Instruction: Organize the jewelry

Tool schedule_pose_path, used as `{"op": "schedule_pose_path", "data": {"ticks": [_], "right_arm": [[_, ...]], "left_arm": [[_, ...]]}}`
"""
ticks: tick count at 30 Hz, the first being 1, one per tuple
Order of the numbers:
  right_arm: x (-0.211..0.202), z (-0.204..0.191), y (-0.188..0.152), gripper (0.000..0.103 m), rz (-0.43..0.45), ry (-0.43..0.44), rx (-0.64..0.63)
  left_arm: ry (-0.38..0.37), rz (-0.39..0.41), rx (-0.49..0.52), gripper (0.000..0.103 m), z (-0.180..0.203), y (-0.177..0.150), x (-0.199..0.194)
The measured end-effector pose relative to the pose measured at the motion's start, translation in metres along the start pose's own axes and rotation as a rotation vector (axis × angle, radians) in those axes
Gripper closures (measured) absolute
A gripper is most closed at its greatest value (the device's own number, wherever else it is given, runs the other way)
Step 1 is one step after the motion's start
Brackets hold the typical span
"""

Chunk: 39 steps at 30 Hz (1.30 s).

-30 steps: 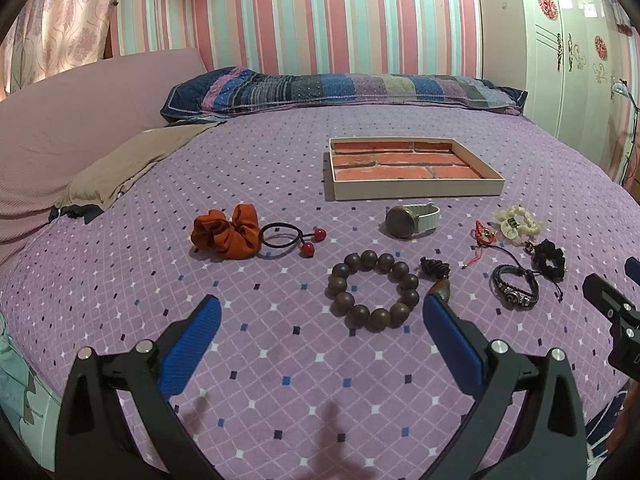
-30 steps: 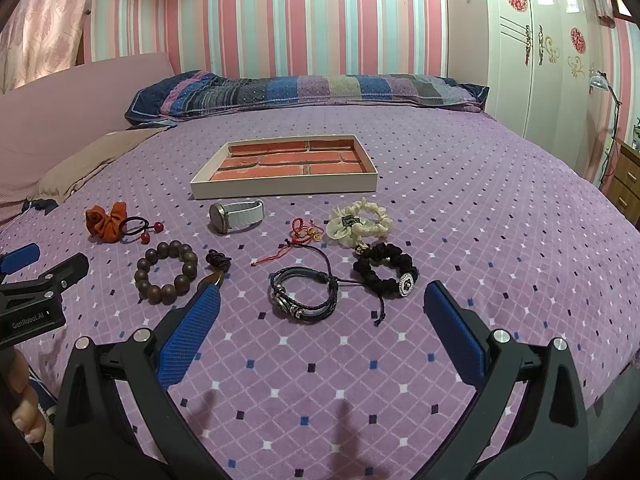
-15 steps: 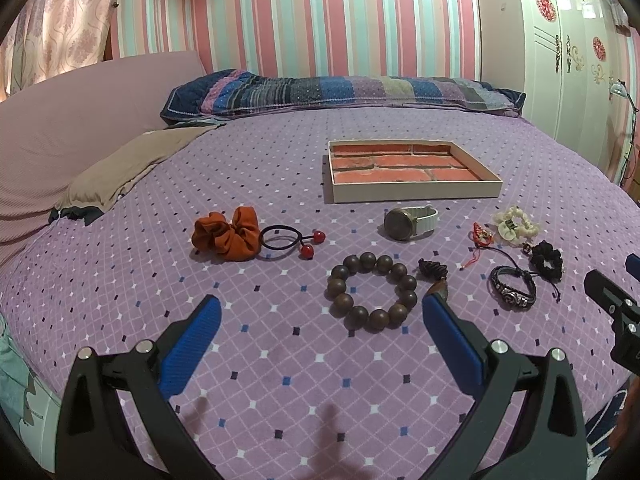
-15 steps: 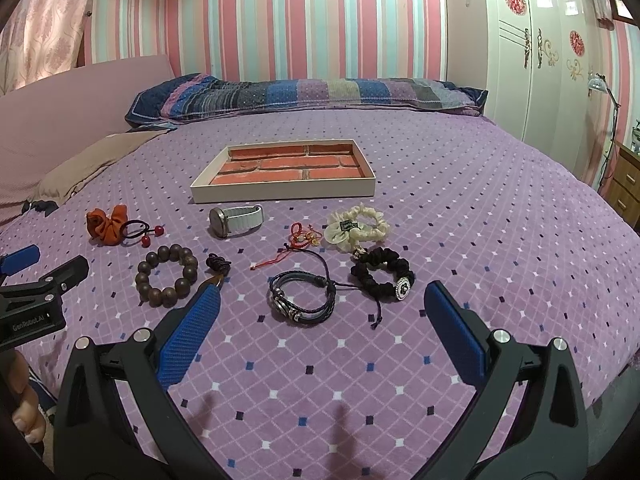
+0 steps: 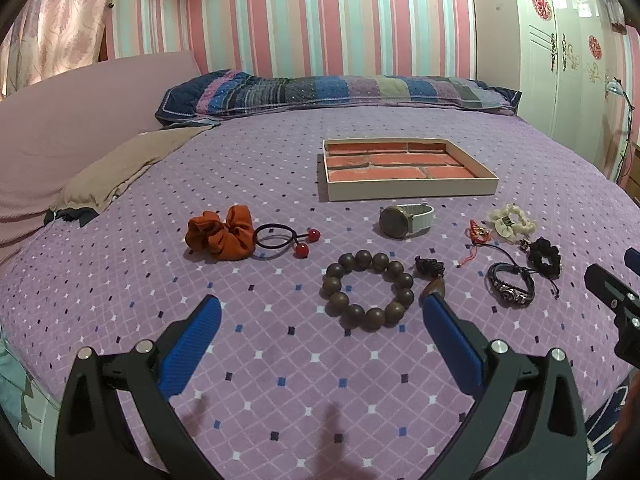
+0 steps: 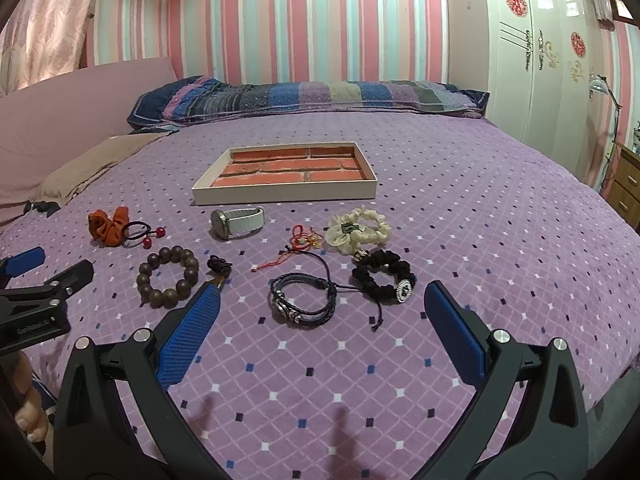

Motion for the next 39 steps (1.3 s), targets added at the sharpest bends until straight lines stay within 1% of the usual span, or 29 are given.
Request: {"op": "schedule_pose_path", "data": {"ticks": [3, 7, 9, 14, 18, 22, 24, 26, 32, 35, 37, 38, 39], "right_arm": [[0.001, -0.002, 0.0, 0.004, 0.001, 0.006, -0.007], [-0.001, -0.005, 0.004, 0.004, 0.029, 0.028, -0.016], [0.0, -0.006, 0.006, 0.004, 0.03, 0.034, -0.026], [0.002, -0.003, 0.008, 0.004, 0.041, 0.031, -0.031], [0.004, 0.003, 0.01, 0.004, 0.042, -0.005, -0.035], [0.005, 0.01, 0.01, 0.004, 0.042, -0.037, -0.038], [0.008, 0.011, 0.009, 0.004, 0.038, -0.041, -0.042], [0.011, 0.01, 0.008, 0.004, 0.035, -0.019, -0.041], [0.032, 0.007, 0.002, 0.004, -0.013, 0.034, -0.027], [0.044, 0.007, 0.0, 0.004, -0.032, 0.032, -0.033], [0.053, 0.01, -0.001, 0.004, -0.041, 0.029, -0.023], [0.056, 0.011, -0.003, 0.005, -0.043, 0.031, -0.015], [0.061, 0.014, -0.004, 0.011, -0.049, 0.029, -0.006]], "left_arm": [[0.003, -0.008, -0.002, 0.004, 0.0, -0.001, 0.004], [-0.003, -0.007, -0.013, 0.004, -0.002, -0.002, 0.007], [0.008, -0.006, -0.009, 0.004, -0.002, -0.002, 0.01], [0.013, -0.015, 0.003, 0.004, -0.001, -0.003, 0.017], [0.005, -0.027, 0.004, 0.004, 0.0, -0.003, 0.023], [0.006, -0.023, 0.005, 0.004, 0.0, -0.002, 0.025], [0.012, -0.016, 0.003, 0.004, -0.001, 0.0, 0.027], [0.01, -0.016, 0.004, 0.004, -0.001, 0.001, 0.029], [-0.029, -0.044, 0.02, 0.004, 0.003, 0.0, 0.041], [-0.03, -0.047, 0.014, 0.004, 0.002, 0.004, 0.049], [-0.03, -0.064, 0.014, 0.004, 0.002, 0.004, 0.058], [-0.035, -0.078, 0.011, 0.004, 0.001, 0.003, 0.063], [-0.044, -0.1, 0.014, 0.004, 0.002, 0.001, 0.071]]}}
Point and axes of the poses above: each gripper's, at about its wrist camera, not at the fingertips, and x roughly the way its jaws point, z to its right, y to its top, the point moved 10 cm from there along x, roughly the way its jaws point, and after that the axes turned 12 degrees about y, right-handed, at the moved point
